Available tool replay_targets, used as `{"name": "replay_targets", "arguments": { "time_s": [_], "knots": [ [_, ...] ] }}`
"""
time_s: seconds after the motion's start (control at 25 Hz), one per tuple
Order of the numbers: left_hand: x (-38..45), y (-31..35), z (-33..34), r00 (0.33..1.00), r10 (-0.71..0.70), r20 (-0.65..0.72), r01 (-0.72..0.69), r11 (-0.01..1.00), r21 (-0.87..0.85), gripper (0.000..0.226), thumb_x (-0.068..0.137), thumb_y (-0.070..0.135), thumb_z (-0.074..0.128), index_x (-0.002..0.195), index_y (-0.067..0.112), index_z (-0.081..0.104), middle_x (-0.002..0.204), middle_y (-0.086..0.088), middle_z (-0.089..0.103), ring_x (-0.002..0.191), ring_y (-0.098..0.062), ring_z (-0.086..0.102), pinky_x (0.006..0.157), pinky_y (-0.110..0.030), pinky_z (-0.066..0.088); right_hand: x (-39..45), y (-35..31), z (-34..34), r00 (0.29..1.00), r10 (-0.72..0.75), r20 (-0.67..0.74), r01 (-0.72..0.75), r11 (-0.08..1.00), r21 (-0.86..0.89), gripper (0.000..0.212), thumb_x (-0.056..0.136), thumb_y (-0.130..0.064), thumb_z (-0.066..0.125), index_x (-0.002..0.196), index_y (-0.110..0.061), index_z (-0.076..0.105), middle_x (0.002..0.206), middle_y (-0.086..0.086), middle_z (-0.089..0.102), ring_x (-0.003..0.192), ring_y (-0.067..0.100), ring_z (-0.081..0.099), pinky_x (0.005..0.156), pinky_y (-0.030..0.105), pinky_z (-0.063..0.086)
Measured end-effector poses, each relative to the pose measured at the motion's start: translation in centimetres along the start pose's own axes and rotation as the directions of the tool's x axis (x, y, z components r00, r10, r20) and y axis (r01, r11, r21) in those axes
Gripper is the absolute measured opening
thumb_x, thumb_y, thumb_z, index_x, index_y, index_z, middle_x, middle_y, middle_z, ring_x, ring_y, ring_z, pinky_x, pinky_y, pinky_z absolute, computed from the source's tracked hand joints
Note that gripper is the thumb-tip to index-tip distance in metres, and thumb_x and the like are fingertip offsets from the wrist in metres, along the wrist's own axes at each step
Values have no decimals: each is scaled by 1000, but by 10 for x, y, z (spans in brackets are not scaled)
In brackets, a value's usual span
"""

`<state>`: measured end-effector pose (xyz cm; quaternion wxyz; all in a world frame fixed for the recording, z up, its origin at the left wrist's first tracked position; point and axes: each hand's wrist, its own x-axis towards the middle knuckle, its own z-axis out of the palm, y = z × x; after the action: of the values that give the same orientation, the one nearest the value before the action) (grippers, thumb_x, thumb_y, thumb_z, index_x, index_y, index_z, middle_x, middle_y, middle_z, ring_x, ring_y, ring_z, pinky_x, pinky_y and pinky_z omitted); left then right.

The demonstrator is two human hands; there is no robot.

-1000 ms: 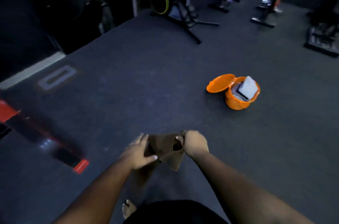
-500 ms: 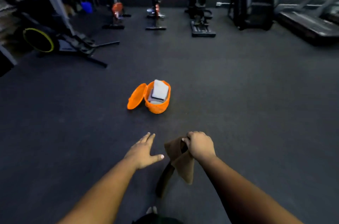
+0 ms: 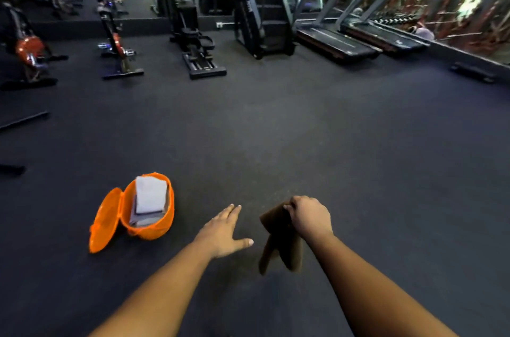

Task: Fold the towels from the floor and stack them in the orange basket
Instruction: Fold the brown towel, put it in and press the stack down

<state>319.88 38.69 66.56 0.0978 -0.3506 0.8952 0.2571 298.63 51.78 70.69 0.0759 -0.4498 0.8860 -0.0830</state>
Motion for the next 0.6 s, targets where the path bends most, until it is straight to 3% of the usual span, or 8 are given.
{"name": "replay_targets", "arguments": {
  "time_s": [0.4, 0.6],
  "knots": [
    [226, 22, -87, 999, 15, 46, -19, 997, 72, 110, 87, 76, 56, 164, 27, -6, 173, 2, -5, 159, -22, 4, 125, -46, 22, 227, 60, -18, 998, 50, -43, -46, 996, 81, 31, 103, -44, 49, 101, -20, 68, 100, 1, 69, 95, 25, 65, 76, 41, 57],
    [315, 27, -130, 996, -93, 15, 93, 996, 10, 109, 88, 73, 57, 164, 27, -6, 173, 3, -6, 159, -21, 3, 124, -47, 20, 360, 55, -16, 994, -51, 92, 28, 971, 239, 26, 101, -45, 53, 93, -23, 64, 95, -1, 67, 95, 24, 65, 68, 34, 49]
  ]
}}
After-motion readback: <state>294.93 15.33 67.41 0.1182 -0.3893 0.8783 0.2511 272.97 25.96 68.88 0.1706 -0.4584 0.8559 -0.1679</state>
